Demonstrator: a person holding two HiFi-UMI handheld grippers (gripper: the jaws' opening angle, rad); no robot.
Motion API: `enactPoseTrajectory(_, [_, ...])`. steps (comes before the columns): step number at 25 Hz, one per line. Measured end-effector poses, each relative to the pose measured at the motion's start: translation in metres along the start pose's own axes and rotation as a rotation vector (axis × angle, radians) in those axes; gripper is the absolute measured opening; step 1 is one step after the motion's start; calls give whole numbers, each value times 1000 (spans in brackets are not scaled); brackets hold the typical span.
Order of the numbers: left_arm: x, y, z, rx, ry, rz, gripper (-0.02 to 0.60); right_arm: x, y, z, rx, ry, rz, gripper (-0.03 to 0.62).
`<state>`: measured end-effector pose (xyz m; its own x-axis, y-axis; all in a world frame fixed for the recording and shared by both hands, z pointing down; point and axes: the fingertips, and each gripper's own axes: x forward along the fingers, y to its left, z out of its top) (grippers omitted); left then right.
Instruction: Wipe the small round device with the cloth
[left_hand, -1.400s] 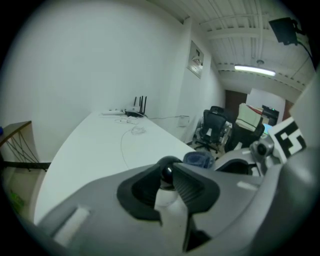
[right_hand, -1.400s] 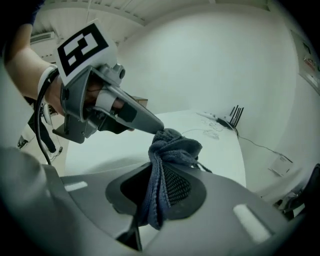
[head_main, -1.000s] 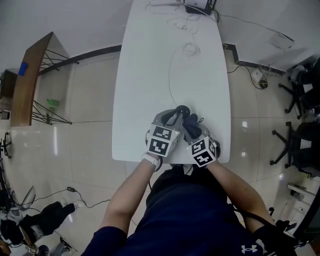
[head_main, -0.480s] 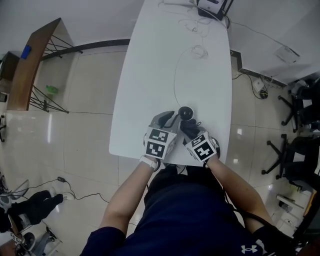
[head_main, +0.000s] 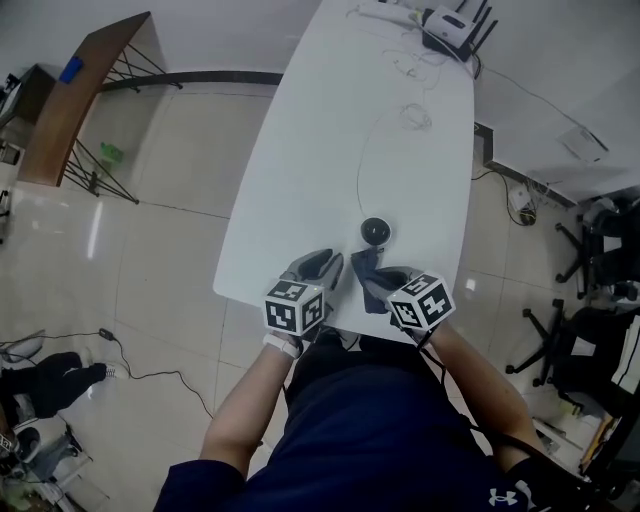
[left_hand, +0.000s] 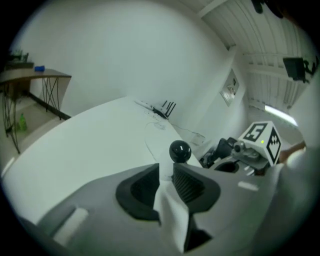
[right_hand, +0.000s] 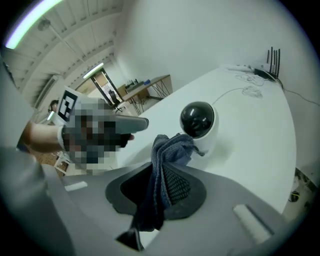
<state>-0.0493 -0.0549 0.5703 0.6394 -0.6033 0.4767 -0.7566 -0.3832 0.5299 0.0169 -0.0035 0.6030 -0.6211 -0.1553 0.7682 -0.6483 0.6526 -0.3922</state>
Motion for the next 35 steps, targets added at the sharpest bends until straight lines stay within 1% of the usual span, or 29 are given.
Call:
enactPoseTrajectory(3, [-8, -4, 2, -172, -68, -84, 100, -22, 15, 21, 5, -126, 93, 64])
enactPoseTrajectory(4, [-12, -5, 5, -232, -98, -117, 116, -30, 18, 30, 24, -171, 122, 64])
enactPoseTrajectory(6, [-21, -5, 12, -353, -167, -192, 169, -49, 23, 48, 90, -275, 195, 64])
enactPoseTrajectory(8, [-29, -10, 23, -463, -236, -285, 233, -71, 28, 68, 167, -388, 301, 64])
enactPoseTrajectory(9, [-32, -16, 29, -505, -264, -336, 261, -82, 31, 77, 203, -443, 365, 64])
enactPoseTrajectory(10, [-36, -26, 36, -534, -282, -389, 283, -94, 33, 85, 236, -495, 435, 64])
enactPoseTrajectory(12, [-42, -54, 51, -557, -295, -511, 321, -115, 39, 98, 291, -583, 591, 64])
enactPoseTrajectory(14, [-47, -86, 64, -566, -296, -668, 354, -134, 45, 108, 328, -654, 742, 64])
enactPoseTrajectory(15, [-51, -102, 70, -577, -297, -753, 364, -143, 47, 112, 337, -680, 801, 64])
enactPoseTrajectory(16, [-55, -116, 75, -592, -301, -830, 364, -149, 50, 115, 337, -698, 844, 64])
enactPoseTrajectory(17, [-58, -126, 80, -610, -309, -889, 364, -153, 51, 116, 332, -706, 871, 64])
enactPoseTrajectory(18, [-59, -133, 84, -625, -319, -924, 363, -155, 53, 117, 325, -704, 888, 64])
enactPoseTrajectory(19, [-59, -136, 87, -632, -329, -936, 354, -155, 53, 116, 318, -699, 900, 64])
enactPoseTrajectory(21, [-55, -144, 91, -614, -333, -934, 310, -155, 52, 115, 318, -688, 918, 64])
enactPoseTrajectory(22, [-54, -149, 91, -599, -328, -932, 272, -155, 50, 114, 324, -684, 922, 64])
enactPoseTrajectory(23, [-53, -153, 90, -585, -325, -928, 215, -155, 48, 112, 330, -681, 918, 64])
enactPoseTrajectory(25, [-50, -154, 84, -563, -319, -892, 130, -152, 42, 107, 342, -675, 899, 64])
enactPoseTrajectory(27, [-43, -154, 77, -529, -306, -827, 85, -150, 34, 102, 351, -664, 880, 64])
enactPoseTrajectory(29, [-35, -156, 72, -488, -288, -756, 73, -149, 26, 96, 358, -652, 869, 66])
enactPoseTrajectory(31, [-29, -160, 70, -430, -274, -685, 69, -149, 20, 91, 363, -647, 867, 68])
enactPoseTrajectory(33, [-25, -163, 69, -334, -265, -594, 69, -150, 15, 87, 358, -650, 852, 85])
enactPoseTrajectory(35, [-21, -158, 67, -191, -260, -465, 69, -151, 5, 86, 357, -669, 806, 123])
